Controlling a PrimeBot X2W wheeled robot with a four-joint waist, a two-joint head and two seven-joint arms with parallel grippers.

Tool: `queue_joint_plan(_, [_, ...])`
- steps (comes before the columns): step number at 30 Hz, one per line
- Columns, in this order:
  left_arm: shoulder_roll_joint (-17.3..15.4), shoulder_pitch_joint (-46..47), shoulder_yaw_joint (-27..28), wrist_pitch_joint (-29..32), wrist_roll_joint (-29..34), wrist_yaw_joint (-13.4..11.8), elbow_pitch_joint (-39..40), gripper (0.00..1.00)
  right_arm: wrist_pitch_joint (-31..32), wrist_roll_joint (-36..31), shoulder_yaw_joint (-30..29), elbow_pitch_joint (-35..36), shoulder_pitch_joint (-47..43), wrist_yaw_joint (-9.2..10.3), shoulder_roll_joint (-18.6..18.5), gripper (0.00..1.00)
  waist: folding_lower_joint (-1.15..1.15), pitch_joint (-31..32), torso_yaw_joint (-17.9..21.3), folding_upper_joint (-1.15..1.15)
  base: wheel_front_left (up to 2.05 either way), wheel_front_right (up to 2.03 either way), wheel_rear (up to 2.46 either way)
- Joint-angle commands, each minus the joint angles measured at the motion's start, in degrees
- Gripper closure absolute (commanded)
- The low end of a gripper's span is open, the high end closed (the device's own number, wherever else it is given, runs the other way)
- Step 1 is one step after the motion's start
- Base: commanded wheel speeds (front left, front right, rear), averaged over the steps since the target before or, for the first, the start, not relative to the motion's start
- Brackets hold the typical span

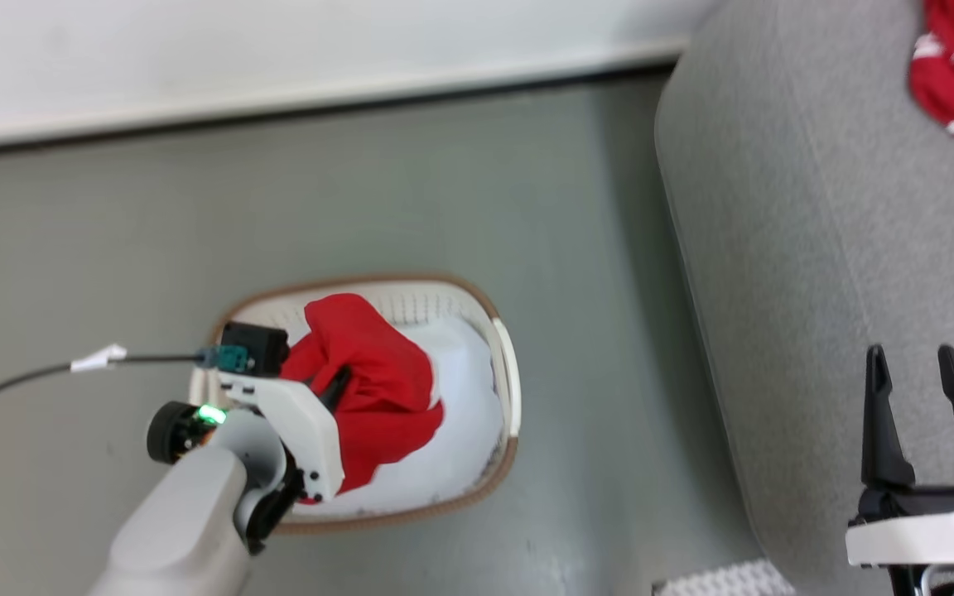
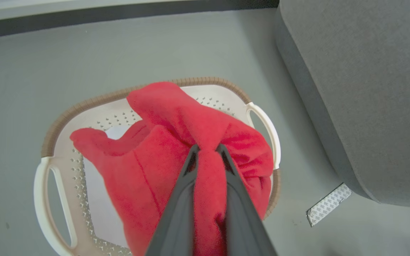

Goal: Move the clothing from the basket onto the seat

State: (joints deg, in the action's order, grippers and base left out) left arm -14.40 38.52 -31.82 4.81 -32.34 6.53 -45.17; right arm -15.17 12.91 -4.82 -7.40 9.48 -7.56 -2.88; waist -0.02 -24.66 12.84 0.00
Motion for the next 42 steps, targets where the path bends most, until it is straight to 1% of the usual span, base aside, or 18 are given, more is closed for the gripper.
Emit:
queue_joint_plan(1, [-0.19, -2.01, 0.58, -1.98, -0.34, -0.68, 1.72, 1.00, 0.04, -1.21, -0.66, -0.32, -1.37, 0.15, -0.03, 0.00, 0.02, 5.33, -1.72, 0.00, 0.00, 0.00, 0.00])
queue_joint_plan(4, [-0.35, -5.04, 1.62, -5.28, -0.93, -2.15, 5.18, 1.00, 0.04, -2.96, -1.37, -0.72, -3.14, 0.15, -0.02, 0.00, 0.02, 8.53, -2.43, 0.00, 0.00, 0.00, 0.00])
queue_joint_plan(12, [-1.04, -14.44, 3.55, -10.61, -2.97, -5.61, 14.22, 1.00, 0.04, -8.39, -3.60, -1.40, -7.91, 0.15, -0.04, 0.00, 0.02, 17.59, -4.86, 0.00, 0.00, 0.00, 0.00])
queue_joint_plan(13, [-1.04, -14.44, 3.55, -10.61, -2.97, -5.61, 14.22, 1.00, 0.04, -8.39, -3.60, -1.40, -7.91, 0.15, -0.04, 0.00, 0.02, 17.59, -4.86, 0.00, 0.00, 0.00, 0.00])
queue_joint_plan(15, [-1.61, -17.16, 4.15, -11.73, -3.16, -6.69, 16.53, 1.00, 0.04, -9.47, -3.90, -1.61, -9.09, 0.15, -0.03, 0.00, 0.02, 19.43, -5.33, 0.00, 0.00, 0.00, 0.00])
queue_joint_plan(20, [-2.71, -24.97, 6.12, -14.67, -4.39, -9.70, 22.06, 1.00, 0.04, -10.50, -4.11, -2.19, -11.87, 0.15, -0.01, 0.00, 0.02, 23.41, -6.31, 0.00, 0.00, 0.00, 0.00])
queue_joint_plan(24, [-4.05, -31.09, 7.71, -16.88, -4.55, -12.31, 25.67, 1.00, 0.04, -11.00, -4.14, -2.37, -13.88, 0.15, -0.02, 0.00, 0.02, 25.21, -6.98, 0.00, 0.00, 0.00, 0.00])
queue_joint_plan(29, [-3.91, -38.12, 9.52, -18.97, -4.75, -14.82, 28.84, 1.00, 0.04, -11.04, -3.74, -3.39, -16.18, 0.15, -0.10, 0.00, 0.02, 26.75, -7.87, 0.00, 0.00, 0.00, 0.00])
queue_joint_plan(31, [-3.60, -40.29, 10.06, -19.36, -4.55, -15.42, 29.78, 1.00, 0.04, -11.26, -3.08, -4.02, -17.06, 0.15, -0.20, 0.00, 0.02, 27.25, -8.38, 0.00, 0.00, 0.00, 0.00])
queue_joint_plan(35, [-3.12, -42.71, 10.87, -19.71, -4.22, -15.84, 30.73, 1.00, 0.04, -10.99, -2.03, -4.87, -17.97, 0.15, -0.26, 0.00, 0.02, 27.85, -9.44, 0.00, 0.00, 0.00, 0.00])
queue_joint_plan(38, [-2.88, -43.30, 11.15, -19.90, -3.75, -15.56, 31.28, 1.00, 0.04, -10.75, -1.72, -5.13, -17.65, 0.15, -0.47, 0.00, 0.02, 27.93, -10.08, 0.00, 0.00, 0.00, 0.00])
queue_joint_plan(42, [-3.44, -42.80, 11.32, -19.98, -3.17, -15.11, 31.60, 1.00, 0.04, -10.52, -1.45, -5.05, -16.75, 0.15, -0.82, 0.00, 0.02, 27.97, -10.65, 0.00, 0.00, 0.00, 0.00])
